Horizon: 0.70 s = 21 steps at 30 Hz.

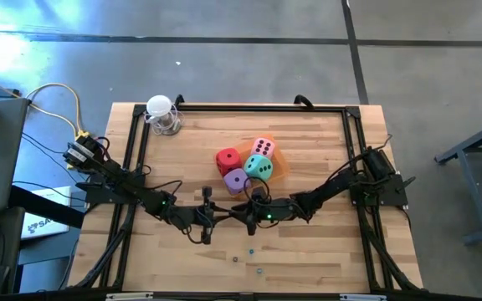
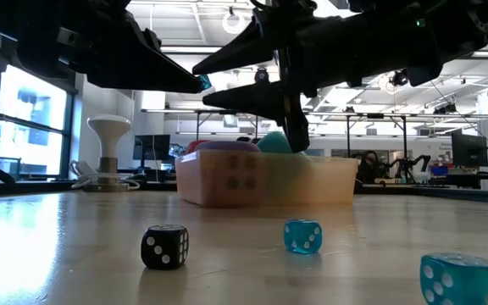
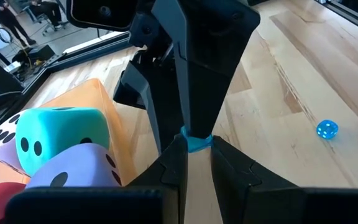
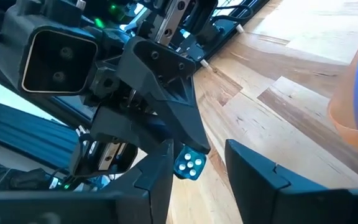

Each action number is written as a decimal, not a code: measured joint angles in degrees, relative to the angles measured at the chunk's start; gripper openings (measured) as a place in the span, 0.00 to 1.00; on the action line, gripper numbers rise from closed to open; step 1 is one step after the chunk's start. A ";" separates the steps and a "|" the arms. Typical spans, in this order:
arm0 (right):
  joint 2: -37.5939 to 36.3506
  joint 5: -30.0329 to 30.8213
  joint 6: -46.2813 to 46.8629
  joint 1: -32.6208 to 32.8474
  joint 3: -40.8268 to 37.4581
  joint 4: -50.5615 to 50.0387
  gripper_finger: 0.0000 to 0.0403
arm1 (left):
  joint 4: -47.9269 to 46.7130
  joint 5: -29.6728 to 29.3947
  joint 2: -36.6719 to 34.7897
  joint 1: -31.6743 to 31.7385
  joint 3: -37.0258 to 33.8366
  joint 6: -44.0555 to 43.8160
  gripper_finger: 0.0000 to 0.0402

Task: Pick & Place Dice
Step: Put the small blue dice into the orange bin

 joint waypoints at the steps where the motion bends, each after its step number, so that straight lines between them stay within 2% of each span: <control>1: 0.00 -0.10 -0.02 0.00 0.00 0.00 0.33 | 0.00 0.00 0.00 0.02 0.00 0.23 0.12; 21: 0.00 -1.43 -0.13 -0.02 0.00 -0.15 0.31 | 0.09 0.04 0.00 0.48 0.00 1.52 0.12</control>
